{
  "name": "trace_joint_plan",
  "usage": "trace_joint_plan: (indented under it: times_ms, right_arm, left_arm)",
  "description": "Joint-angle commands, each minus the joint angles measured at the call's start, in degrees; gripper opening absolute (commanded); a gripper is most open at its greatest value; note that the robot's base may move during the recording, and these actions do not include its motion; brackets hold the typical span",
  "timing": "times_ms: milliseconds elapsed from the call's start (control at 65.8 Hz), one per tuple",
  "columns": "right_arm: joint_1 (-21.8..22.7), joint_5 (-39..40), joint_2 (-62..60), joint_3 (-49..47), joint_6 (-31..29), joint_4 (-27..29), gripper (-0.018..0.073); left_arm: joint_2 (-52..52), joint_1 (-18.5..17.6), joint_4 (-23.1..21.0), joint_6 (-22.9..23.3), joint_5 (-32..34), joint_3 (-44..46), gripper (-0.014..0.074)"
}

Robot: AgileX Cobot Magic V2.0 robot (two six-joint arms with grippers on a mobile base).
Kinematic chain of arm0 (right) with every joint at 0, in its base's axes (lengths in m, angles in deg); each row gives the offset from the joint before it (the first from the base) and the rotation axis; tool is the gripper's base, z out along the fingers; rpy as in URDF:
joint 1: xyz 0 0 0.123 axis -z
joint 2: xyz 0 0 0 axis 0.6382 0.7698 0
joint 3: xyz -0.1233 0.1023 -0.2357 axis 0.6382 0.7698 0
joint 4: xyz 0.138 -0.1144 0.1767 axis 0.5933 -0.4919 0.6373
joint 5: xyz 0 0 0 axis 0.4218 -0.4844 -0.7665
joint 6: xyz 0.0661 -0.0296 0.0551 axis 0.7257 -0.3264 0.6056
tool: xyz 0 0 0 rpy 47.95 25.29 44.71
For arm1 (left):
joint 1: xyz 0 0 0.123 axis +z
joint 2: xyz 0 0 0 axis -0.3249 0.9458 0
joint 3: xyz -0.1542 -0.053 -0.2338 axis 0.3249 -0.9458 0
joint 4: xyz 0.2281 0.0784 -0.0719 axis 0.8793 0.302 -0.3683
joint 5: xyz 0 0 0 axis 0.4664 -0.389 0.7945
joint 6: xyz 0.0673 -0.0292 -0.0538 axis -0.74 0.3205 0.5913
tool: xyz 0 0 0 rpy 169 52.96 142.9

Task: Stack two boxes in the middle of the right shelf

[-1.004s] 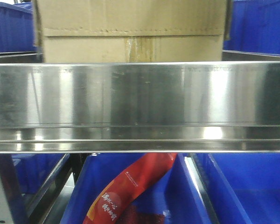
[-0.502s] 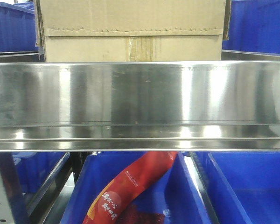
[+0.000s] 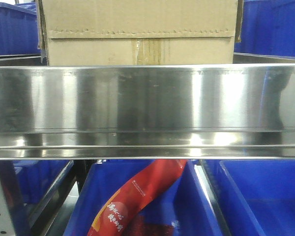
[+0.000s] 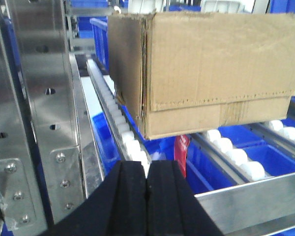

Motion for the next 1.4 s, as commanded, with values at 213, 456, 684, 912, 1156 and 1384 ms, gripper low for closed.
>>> trace_joint_plan:
  times_ms: [213, 456, 684, 912, 1156, 1384]
  right_arm:
    - [0.05, 2.46, -0.49, 0.27, -0.50, -0.61, -0.0155]
    - [0.05, 2.46, -0.49, 0.27, -0.50, -0.61, -0.0155]
    - [0.05, 2.46, -0.49, 0.27, -0.50, -0.61, -0.0155]
    - [0.05, 2.46, -0.49, 0.27, -0.50, -0.61, -0.0155]
    - [0.05, 2.46, -0.49, 0.27, -0.50, -0.61, -0.0155]
    - [0.05, 2.57, -0.49, 0.27, -0.50, -0.61, -0.0155]
  left_arm:
    - [-0.60, -0.27, 0.21, -0.06, 2.10, -0.12, -0.0111]
    - [-0.60, -0.27, 0.21, -0.06, 2.10, -0.12, -0.0111]
    - [-0.60, -0.27, -0.22, -0.06, 2.21, -0.26, -0.0111]
    - [-2.85, 7.84, -2.58, -2.23, 7.25, -5.23, -0.0111]
    - [-10.41, 17.43, -7.00, -9.14, 21.71, -19.85, -0.0111]
    - [-12.82, 18.78, -7.00, -9.14, 33.71, -30.84, -0.0111]
